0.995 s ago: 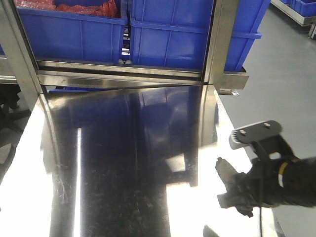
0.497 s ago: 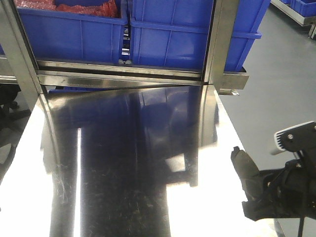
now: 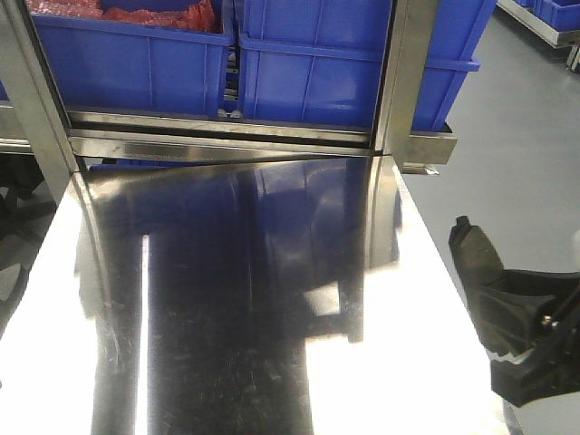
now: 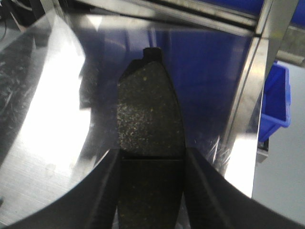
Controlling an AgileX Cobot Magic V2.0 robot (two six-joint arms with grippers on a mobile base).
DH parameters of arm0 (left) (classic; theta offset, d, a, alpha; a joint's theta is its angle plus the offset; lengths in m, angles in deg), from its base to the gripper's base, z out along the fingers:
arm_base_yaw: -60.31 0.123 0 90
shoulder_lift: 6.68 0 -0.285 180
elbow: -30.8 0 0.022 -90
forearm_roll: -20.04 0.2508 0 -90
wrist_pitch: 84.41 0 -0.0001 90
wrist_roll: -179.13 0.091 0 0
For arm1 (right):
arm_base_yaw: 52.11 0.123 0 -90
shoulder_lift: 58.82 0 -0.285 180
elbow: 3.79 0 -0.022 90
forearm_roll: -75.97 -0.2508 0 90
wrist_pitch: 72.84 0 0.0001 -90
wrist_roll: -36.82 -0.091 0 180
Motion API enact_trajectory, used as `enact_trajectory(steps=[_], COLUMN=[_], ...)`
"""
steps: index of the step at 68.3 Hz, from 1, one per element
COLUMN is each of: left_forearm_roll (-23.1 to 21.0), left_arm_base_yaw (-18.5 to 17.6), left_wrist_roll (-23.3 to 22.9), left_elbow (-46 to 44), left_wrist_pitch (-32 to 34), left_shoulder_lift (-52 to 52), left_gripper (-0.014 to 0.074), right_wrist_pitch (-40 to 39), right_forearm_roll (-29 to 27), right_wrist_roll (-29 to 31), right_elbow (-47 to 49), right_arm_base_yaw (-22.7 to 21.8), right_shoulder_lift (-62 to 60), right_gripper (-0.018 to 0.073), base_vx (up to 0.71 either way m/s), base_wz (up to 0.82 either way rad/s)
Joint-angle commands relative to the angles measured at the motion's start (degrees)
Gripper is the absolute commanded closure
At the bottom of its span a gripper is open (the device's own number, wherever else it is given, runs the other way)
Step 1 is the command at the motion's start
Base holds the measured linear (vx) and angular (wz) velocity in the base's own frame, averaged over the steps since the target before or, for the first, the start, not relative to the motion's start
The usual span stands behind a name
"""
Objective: Move and align brake pads A on conveyor
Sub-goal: 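Drive the base back from the steel table holding both pads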
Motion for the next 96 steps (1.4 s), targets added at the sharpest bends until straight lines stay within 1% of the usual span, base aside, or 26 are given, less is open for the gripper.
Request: enact_trajectory(steps=[1, 67, 96], left_forearm_roll=[0.5, 0.5, 0.5], left_arm_base_yaw=[-0.1, -0.1, -0.1], left_wrist_roll=[-0.1, -0.1, -0.1], left_elbow=[-1.7, -1.7, -1.7], left_wrist_pitch=[4.7, 4.7, 4.7], left_shoulder_lift=[-0.2, -0.2, -0.2], left_gripper=[0.0503, 0.0503, 0.0503], right_wrist_pitch=[-4.6, -4.4, -4.5], right_forearm_roll=[0.6, 0.6, 0.6], right_wrist_roll=[0.7, 0.7, 0.7], right_elbow=[1.7, 1.7, 1.7], right_arm_base_yaw=[-0.1, -0.1, -0.1], right_shoulder_lift=[-1.9, -2.2, -2.2], right_gripper=[0.0568, 0.0568, 0.0568], base_vx=[0.00, 0.00, -0.01], base_wz=[0.00, 0.00, 0.08])
